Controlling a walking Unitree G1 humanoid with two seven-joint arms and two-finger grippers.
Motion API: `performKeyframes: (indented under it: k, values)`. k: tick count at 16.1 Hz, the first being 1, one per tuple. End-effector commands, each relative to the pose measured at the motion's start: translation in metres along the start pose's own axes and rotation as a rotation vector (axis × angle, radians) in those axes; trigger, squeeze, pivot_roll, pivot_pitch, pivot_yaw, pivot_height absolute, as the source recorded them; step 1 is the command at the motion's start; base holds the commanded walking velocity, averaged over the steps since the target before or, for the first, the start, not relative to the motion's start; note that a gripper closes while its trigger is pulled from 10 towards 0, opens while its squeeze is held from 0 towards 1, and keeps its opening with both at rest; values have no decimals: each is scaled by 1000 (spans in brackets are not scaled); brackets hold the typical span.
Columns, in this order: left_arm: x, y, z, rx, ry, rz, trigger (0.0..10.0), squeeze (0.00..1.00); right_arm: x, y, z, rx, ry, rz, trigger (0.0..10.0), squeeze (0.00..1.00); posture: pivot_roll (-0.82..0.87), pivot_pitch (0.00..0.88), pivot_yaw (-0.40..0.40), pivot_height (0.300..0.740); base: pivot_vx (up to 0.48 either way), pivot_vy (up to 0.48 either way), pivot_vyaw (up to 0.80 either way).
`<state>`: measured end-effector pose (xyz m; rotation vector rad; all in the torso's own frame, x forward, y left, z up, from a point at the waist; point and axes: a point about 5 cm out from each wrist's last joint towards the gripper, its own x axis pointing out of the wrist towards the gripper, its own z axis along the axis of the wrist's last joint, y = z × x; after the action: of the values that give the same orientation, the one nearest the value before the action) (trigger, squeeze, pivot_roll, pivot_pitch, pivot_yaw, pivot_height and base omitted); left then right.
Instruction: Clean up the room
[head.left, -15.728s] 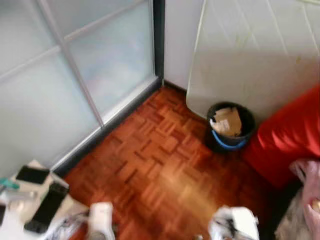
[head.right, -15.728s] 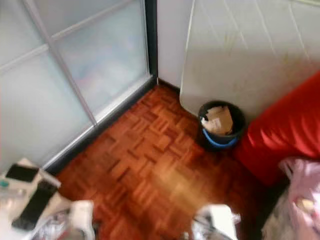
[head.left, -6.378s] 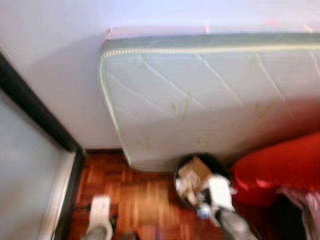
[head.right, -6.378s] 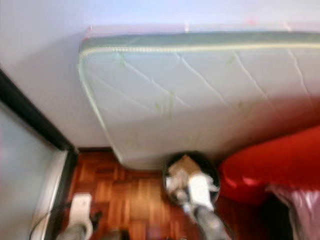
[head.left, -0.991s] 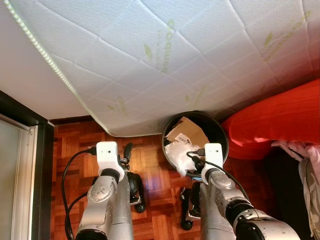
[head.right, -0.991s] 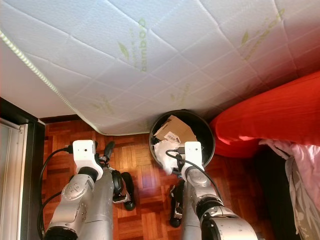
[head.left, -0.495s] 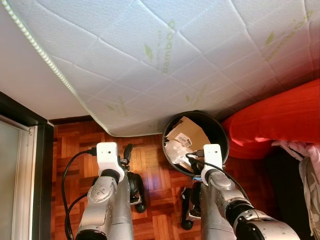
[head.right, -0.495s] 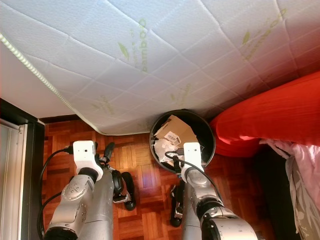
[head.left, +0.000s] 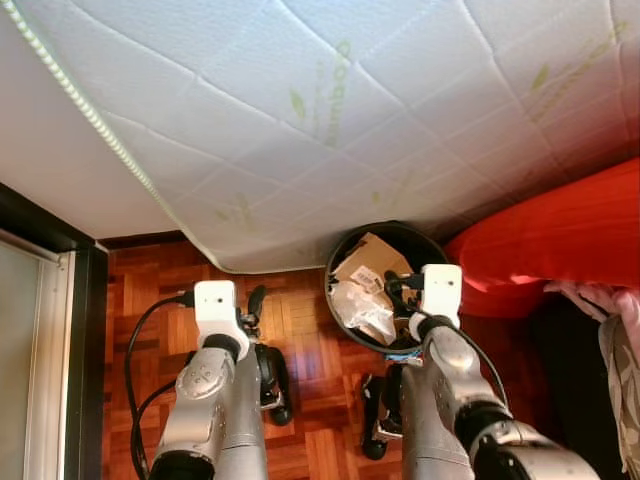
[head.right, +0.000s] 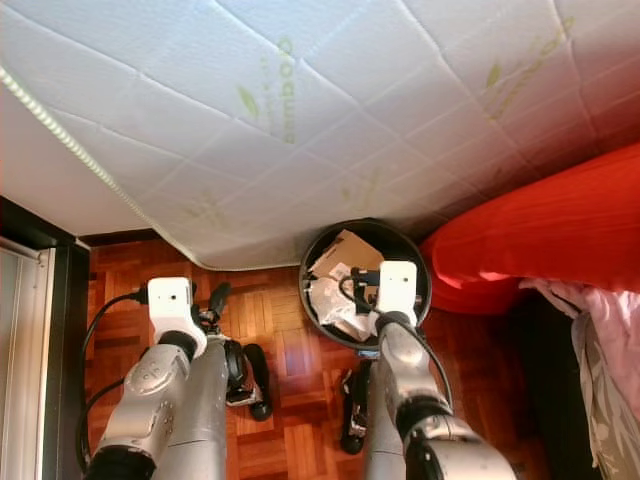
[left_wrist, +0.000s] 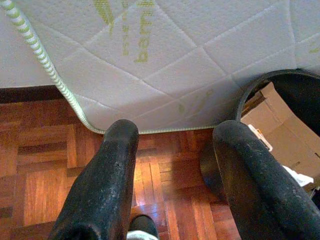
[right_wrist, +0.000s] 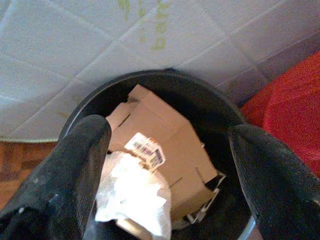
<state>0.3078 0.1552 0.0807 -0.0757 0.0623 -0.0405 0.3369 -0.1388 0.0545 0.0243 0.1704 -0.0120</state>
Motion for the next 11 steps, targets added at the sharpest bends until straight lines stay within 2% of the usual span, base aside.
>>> performKeyframes:
  k: [1, 3, 4, 6, 8, 11]
  values:
    - [-4, 2, -13, -16, 44, 6, 10000, 0, -10, -9, -17, -12, 32, -40, 10000, 0, 112, 476, -43, 630, 0, 0, 0]
    - [-2, 4, -14, -13, 49, 10, 10000, 0, -13, -12, -21, 6, 40, -55, 10000, 0, 114, 457, -43, 630, 0, 0, 0]
    - [-2, 8, -20, -8, 73, 23, 10000, 0, -16, -14, -26, 49, 52, -53, 10000, 0, 113, 444, -42, 630, 0, 0, 0]
    - [-4, 15, -32, -17, 118, 48, 10000, 0, -20, -19, -30, 71, 42, -58, 10000, 0, 107, 417, -43, 630, 0, 0, 0]
    - [-4, 19, -38, -15, 147, 57, 10000, 0, -21, -28, -32, 90, 53, -85, 10000, 0, 103, 382, -42, 655, 0, 0, 0]
    - [-6, 29, -55, -15, 233, 95, 10000, 0, -24, -31, -44, 80, 145, -77, 10000, 0, 86, 336, -40, 695, 0, 0, 0]
